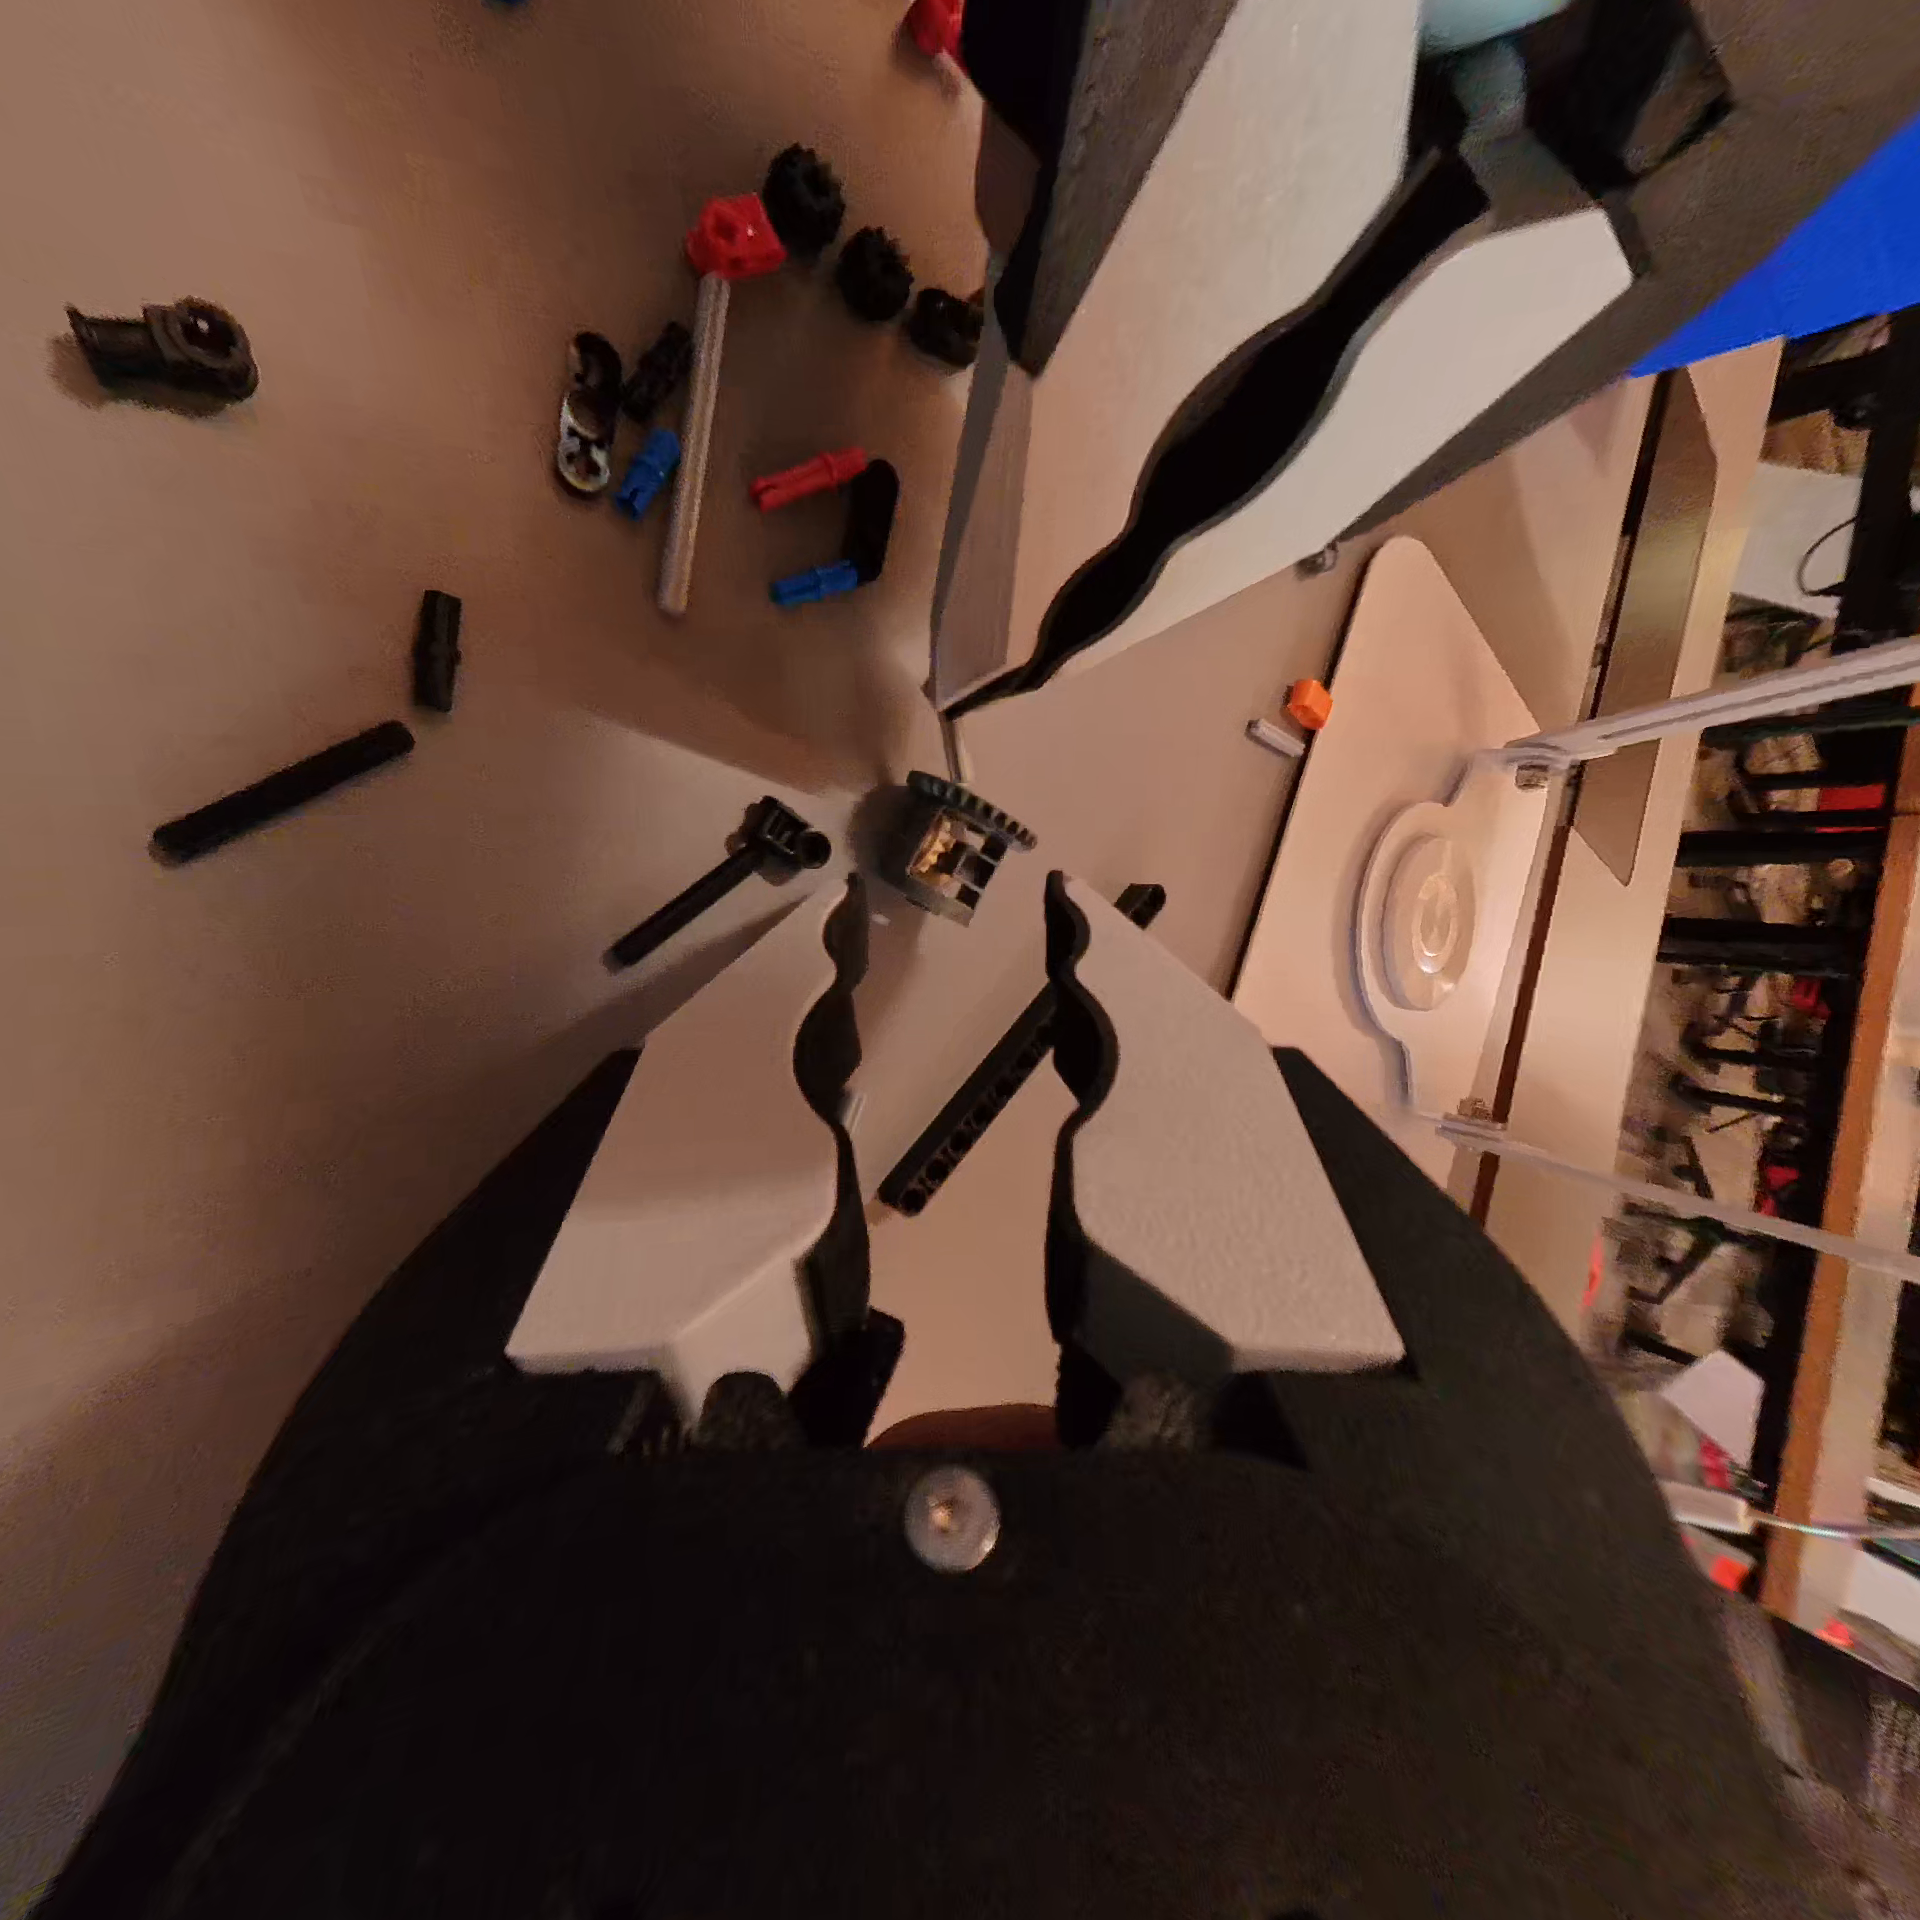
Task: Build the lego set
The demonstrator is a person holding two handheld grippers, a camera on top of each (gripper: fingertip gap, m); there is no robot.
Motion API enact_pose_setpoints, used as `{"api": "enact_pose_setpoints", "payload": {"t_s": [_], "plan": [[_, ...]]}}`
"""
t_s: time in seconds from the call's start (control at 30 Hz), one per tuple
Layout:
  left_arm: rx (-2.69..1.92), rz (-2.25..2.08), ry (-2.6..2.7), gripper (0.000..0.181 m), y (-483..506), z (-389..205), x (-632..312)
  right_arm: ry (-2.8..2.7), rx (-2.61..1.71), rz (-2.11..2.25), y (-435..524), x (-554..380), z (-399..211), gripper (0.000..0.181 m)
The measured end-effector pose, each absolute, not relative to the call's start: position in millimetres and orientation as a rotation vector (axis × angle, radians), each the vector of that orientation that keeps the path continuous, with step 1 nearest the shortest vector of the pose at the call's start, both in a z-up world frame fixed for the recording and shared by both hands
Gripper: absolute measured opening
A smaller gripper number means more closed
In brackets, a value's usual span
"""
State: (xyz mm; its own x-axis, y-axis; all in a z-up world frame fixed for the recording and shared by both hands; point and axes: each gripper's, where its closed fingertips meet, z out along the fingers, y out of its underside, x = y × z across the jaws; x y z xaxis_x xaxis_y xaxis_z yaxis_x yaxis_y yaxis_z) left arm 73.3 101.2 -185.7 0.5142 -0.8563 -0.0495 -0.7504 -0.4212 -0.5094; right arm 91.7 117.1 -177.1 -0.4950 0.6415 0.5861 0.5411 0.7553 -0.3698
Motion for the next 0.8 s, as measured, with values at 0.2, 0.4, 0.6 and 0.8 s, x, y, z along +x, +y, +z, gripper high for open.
{"api": "enact_pose_setpoints", "payload": {"t_s": [0.2,0.4,0.6,0.8], "plan": [[-2.284,-0.29,1.323,0.0,106,-182,65,-2.188,-1.041,0.297,116,87,-181,0.04],[-2.265,-0.317,1.371,0.0,105,-185,69,-2.129,-1.153,0.438,113,87,-178,0.036],[-2.255,-0.382,1.365,0.0,96,-179,70,-2.131,-1.13,0.506,108,87,-177,0.032],[-2.243,-0.398,1.423,0.0,80,-180,80,-2.154,-1.053,0.532,99,87,-178,0.023]]}}
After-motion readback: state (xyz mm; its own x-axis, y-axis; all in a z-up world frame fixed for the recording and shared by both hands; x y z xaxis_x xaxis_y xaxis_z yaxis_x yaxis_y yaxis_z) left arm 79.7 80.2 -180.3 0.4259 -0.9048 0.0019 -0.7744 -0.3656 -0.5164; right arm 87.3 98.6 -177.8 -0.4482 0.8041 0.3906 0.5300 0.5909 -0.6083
